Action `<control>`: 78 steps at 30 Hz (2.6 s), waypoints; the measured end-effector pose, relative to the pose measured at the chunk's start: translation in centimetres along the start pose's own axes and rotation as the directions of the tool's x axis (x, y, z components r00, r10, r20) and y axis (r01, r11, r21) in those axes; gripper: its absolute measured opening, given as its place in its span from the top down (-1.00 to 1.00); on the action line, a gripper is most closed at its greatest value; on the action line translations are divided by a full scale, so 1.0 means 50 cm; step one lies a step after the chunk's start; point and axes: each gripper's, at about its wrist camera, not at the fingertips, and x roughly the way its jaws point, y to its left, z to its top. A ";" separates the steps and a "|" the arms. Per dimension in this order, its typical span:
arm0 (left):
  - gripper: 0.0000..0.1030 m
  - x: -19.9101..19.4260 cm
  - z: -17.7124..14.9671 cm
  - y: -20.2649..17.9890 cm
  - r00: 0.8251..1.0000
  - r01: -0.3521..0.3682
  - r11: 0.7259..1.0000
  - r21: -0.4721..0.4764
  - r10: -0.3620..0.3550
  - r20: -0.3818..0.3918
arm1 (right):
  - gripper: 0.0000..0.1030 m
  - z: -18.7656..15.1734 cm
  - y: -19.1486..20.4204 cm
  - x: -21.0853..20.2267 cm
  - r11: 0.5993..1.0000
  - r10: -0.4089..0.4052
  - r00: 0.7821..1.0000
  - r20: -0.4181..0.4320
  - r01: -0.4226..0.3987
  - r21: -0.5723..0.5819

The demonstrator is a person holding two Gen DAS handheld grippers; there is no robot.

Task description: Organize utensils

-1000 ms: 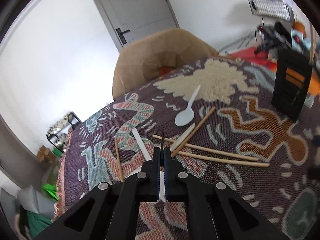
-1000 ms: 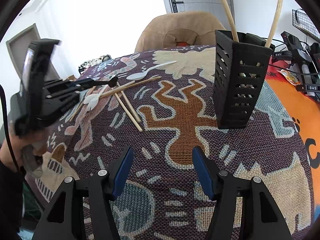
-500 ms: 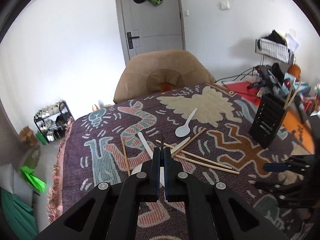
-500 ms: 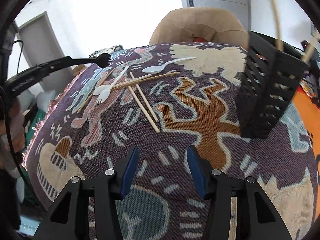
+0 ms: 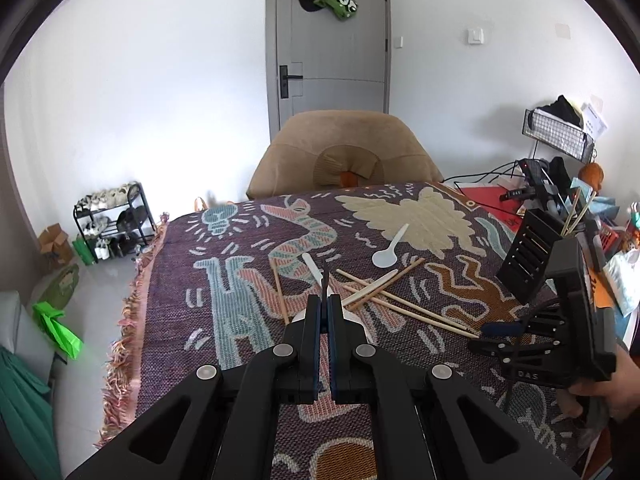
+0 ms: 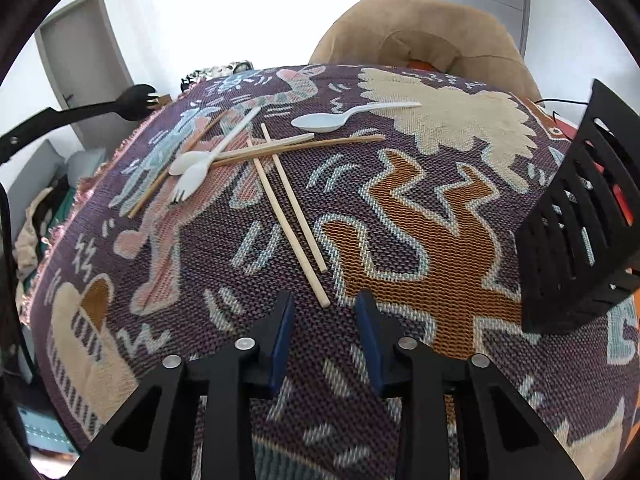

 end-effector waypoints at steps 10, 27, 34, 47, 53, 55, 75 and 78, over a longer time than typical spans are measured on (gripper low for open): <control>0.96 -0.011 -0.008 -0.001 1.000 0.019 1.000 -0.006 -0.019 0.001 | 0.83 -0.004 0.030 -0.011 0.999 0.024 1.000 0.020 -0.023 -0.044; 0.95 -0.057 0.032 -0.084 0.995 0.083 0.996 0.038 -0.085 0.044 | 0.87 -0.015 -0.034 -0.262 0.986 0.124 0.954 0.274 -0.149 0.072; 0.95 -0.080 0.060 -0.128 0.989 0.126 0.990 0.060 -0.130 0.066 | 0.88 -0.005 -0.051 -0.338 0.986 0.113 0.932 0.344 -0.149 0.078; 0.96 -0.109 0.122 -0.192 0.969 0.222 0.971 0.093 -0.230 0.086 | 0.88 0.056 -0.065 -0.566 0.998 -0.065 0.855 0.515 0.044 0.052; 0.96 -0.107 0.140 -0.222 0.957 0.271 0.958 0.097 -0.279 0.082 | 0.88 0.067 -0.089 -0.635 0.989 -0.151 0.822 0.550 0.130 0.076; 0.96 -0.101 0.143 -0.234 0.954 0.283 0.954 0.102 -0.291 0.073 | 0.88 0.073 -0.102 -0.652 0.987 -0.161 0.813 0.559 0.135 0.089; 0.96 -0.027 0.201 -0.333 0.920 0.393 0.912 0.122 -0.391 -0.040 | 0.88 0.096 -0.176 -0.577 0.984 -0.178 0.884 0.432 0.166 0.065; 0.96 -0.013 0.218 -0.347 0.914 0.404 0.906 0.126 -0.398 -0.072 | 0.88 0.103 -0.182 -0.568 0.983 -0.183 0.885 0.428 0.174 0.060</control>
